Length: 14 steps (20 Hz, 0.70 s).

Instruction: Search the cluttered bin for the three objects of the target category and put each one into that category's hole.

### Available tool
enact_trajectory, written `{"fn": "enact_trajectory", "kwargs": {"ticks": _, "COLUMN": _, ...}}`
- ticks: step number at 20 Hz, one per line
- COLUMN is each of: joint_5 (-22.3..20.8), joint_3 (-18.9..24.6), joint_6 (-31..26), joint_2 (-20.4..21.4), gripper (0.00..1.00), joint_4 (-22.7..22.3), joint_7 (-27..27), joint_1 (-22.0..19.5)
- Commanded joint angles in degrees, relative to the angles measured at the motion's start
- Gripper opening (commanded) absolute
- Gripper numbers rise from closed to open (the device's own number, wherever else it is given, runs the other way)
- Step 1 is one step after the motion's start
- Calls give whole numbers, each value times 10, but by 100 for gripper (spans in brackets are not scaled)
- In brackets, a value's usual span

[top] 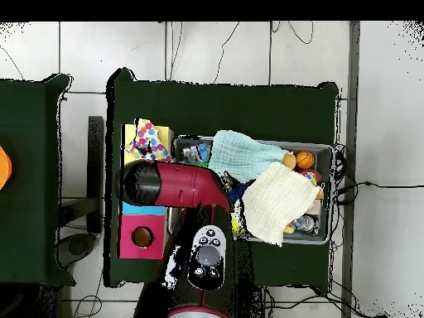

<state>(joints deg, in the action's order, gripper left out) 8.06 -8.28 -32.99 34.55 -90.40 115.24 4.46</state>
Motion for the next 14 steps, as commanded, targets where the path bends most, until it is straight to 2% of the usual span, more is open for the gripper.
{"fn": "enact_trajectory", "kwargs": {"ticks": 1, "joint_5": -12, "joint_3": 40, "joint_6": -31, "joint_2": -8, "gripper": 0, "joint_4": -23, "joint_7": 42, "joint_1": -6}}
{"fn": "enact_trajectory", "kwargs": {"ticks": 8, "joint_5": -9, "joint_3": 50, "joint_6": -14, "joint_2": -6, "gripper": 0, "joint_4": -35, "joint_7": 40, "joint_1": -9}}
{"fn": "enact_trajectory", "kwargs": {"ticks": 14, "joint_5": 1, "joint_3": 57, "joint_6": 7, "joint_2": -34, "gripper": 0, "joint_4": -14, "joint_7": 58, "joint_1": -2}}
